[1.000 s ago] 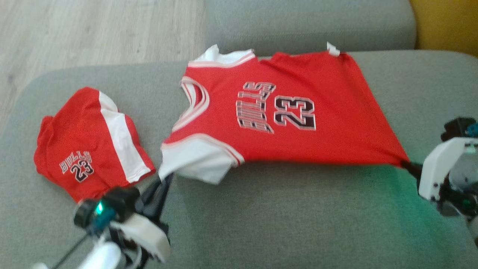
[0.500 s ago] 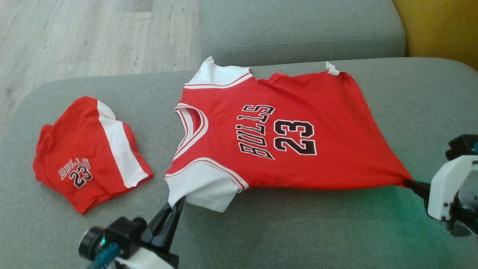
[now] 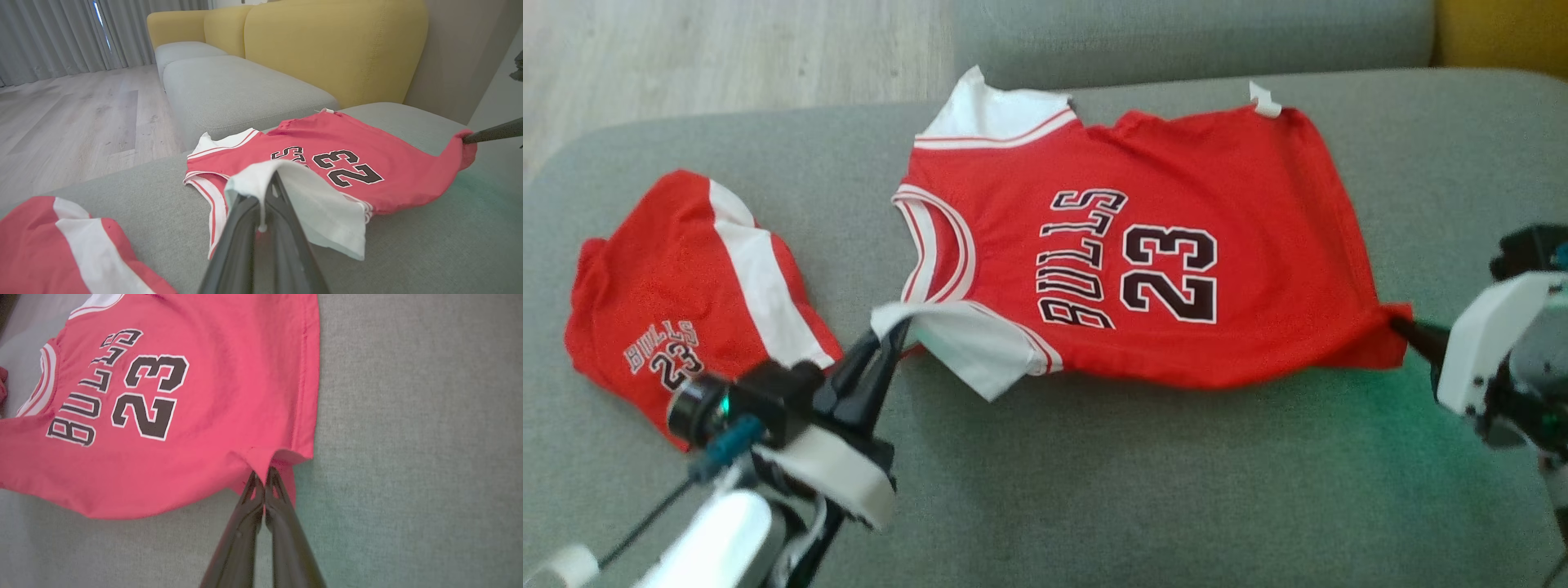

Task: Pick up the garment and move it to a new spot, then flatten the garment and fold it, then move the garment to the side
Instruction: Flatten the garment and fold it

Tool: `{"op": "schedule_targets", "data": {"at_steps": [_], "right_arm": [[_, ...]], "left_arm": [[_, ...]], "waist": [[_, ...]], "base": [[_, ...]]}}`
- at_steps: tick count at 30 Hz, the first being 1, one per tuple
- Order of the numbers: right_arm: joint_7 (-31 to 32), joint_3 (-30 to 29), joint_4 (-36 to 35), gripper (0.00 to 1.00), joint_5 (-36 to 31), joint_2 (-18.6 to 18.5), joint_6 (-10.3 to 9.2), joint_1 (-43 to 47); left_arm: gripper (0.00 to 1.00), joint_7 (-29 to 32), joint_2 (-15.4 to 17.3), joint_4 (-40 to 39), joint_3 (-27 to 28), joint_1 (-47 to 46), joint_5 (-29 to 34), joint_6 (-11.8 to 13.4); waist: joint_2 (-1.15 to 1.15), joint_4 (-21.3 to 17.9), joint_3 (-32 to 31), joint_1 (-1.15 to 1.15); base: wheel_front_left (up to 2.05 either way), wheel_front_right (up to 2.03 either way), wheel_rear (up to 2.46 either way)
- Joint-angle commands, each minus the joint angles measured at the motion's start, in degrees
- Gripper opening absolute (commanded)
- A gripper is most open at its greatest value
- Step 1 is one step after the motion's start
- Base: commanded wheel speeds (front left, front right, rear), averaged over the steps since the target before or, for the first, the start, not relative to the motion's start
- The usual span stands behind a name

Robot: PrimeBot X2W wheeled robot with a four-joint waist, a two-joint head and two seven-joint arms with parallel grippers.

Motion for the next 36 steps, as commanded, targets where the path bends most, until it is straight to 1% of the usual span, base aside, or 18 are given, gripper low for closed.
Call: {"op": "schedule_targets", "data": {"at_steps": [1, 8, 9, 10, 13, 15, 20, 25, 26, 27, 28, 30, 34, 36], "right_arm": [[-0.03, -0.24, -1.71, 0.0, -0.54, -0.86, -0.04, -2.53], [-1.45, -1.82, 1.3, 0.0, -4.51, 1.2, -0.04, -8.26], [-1.72, -2.01, 1.98, 0.0, -5.08, 1.39, -0.04, -9.09], [-2.25, -2.19, 3.33, 0.0, -6.16, 1.74, -0.04, -10.66], [-2.74, -1.84, 5.16, 0.0, -7.61, 2.33, -0.04, -12.8], [-3.18, -1.36, 6.32, 0.0, -8.17, 2.65, -0.04, -14.1], [-4.24, 0.4, 8.82, 0.0, -8.73, 3.38, -0.04, -17.13], [-5.13, 2.32, 11.22, 0.0, -8.52, 3.66, -0.04, -18.93], [-5.68, 2.59, 11.59, 0.07, -8.8, 3.57, -0.04, -19.26], [-6.98, 2.88, 11.67, 0.97, -9.37, 3.43, -0.04, -19.63], [-8.24, 2.69, 12.15, 1.0, -9.63, 3.51, -0.04, -19.99], [-10.82, 2.25, 12.88, 1.0, -9.96, 3.8, -0.04, -20.73], [-17.08, 0.56, 13.55, 1.0, -10.29, 4.43, -0.04, -22.01], [-21.6, -0.31, 12.72, 1.0, -10.08, 5.09, -0.04, -22.19]], "left_arm": [[0.0, -0.02, 1.81, -1.34, 2.75, -3.98, 0.51, -0.18], [0.0, 0.99, 2.17, 4.95, 2.95, -11.57, 0.57, -3.5], [0.0, 1.15, 2.22, 6.15, 2.89, -12.84, 0.56, -4.2], [0.0, 1.45, 2.04, 8.72, 2.8, -15.41, 0.27, -5.66], [0.0, 2.01, 2.19, 12.77, 1.91, -19.37, 0.56, -7.91], [0.0, 2.39, 2.3, 15.79, 1.24, -21.83, 0.74, -8.95], [0.0, 2.87, 2.33, 23.11, -1.32, -27.12, 1.51, -10.52], [0.0, 2.07, 1.02, 29.35, -4.46, -30.7, 1.58, -11.14], [0.31, 1.72, 0.68, 30.47, -4.88, -31.25, 1.51, -11.18], [1.0, 1.02, 0.31, 31.51, -5.11, -31.78, 1.54, -11.21], [1.0, 0.17, -0.08, 32.49, -5.22, -32.25, 1.6, -11.22], [1.0, -2.16, -1.04, 34.13, -4.66, -33.05, 1.25, -10.94], [1.0, -8.87, -3.27, 36.28, -1.2, -34.0, -0.34, -7.88], [1.0, -12.66, -4.56, 36.41, 1.43, -33.62, -2.18, -6.01]], "waist": [[0.0, -0.21, 0.9, -0.01], [0.0, -0.65, 4.92, -0.01], [0.0, -0.67, 5.44, -0.01], [0.0, -0.74, 6.45, -0.01], [0.0, -1.01, 7.79, -0.01], [0.0, -1.24, 8.54, -0.01], [0.0, -1.9, 10.12, -0.01], [0.0, -2.14, 10.93, -0.01], [0.0, -2.18, 11.02, -0.01], [0.0, -2.18, 11.09, -0.01], [0.0, -2.17, 11.13, -0.01], [0.0, -2.07, 11.13, -0.01], [0.0, -1.65, 10.34, -0.01], [0.0, -1.36, 9.49, -0.01]], "base": [[0.0, 0.0, 0.0], [0.0, 0.0, 0.0], [0.0, 0.0, 0.0], [0.0, 0.0, 0.0], [0.0, 0.0, 0.0], [0.0, 0.0, 0.0], [0.0, 0.0, 0.0], [0.0, 0.0, 0.0], [0.0, 0.0, 0.0], [0.0, 0.0, 0.0], [0.0, 0.0, 0.0], [0.0, 0.0, 0.0], [0.0, 0.0, 0.0], [0.0, 0.0, 0.0]]}}
